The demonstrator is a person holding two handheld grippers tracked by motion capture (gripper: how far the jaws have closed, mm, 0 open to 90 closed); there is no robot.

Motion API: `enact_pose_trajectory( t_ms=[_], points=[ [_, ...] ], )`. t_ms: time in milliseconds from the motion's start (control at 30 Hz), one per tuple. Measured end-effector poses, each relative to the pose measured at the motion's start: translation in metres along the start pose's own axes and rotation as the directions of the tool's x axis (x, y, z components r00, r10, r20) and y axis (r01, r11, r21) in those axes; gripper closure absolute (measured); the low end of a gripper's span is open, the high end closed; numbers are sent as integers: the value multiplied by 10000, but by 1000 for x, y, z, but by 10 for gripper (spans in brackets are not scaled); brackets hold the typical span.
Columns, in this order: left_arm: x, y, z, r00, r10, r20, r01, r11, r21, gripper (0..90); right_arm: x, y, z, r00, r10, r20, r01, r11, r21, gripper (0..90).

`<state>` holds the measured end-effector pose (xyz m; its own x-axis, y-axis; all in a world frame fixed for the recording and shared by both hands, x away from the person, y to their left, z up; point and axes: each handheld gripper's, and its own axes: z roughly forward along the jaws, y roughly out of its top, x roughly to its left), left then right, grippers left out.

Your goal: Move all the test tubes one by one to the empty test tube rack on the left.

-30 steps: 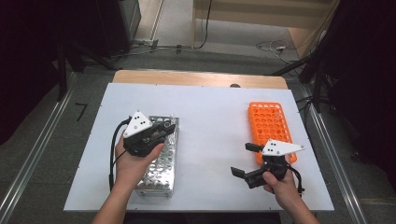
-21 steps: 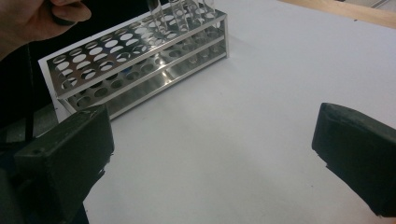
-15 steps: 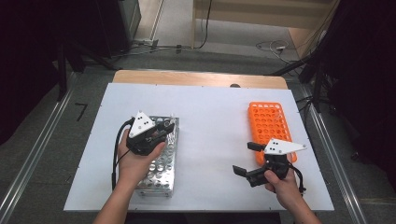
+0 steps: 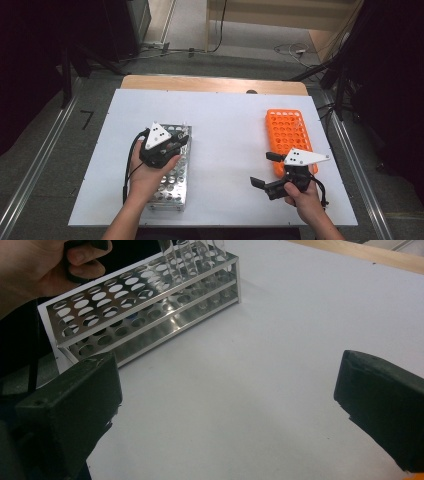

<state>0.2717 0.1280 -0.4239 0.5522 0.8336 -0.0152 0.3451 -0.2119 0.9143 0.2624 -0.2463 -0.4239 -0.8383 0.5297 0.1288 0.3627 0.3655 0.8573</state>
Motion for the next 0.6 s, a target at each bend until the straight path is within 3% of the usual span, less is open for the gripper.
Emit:
enact_pose_trajectory(
  t_ms=[600],
  points=[
    [-4,-6,9,9998,-39,-200,58,9955,946,751,-7,-2,-6,9998,119,128,-118,9999,-99,0]
  ],
)
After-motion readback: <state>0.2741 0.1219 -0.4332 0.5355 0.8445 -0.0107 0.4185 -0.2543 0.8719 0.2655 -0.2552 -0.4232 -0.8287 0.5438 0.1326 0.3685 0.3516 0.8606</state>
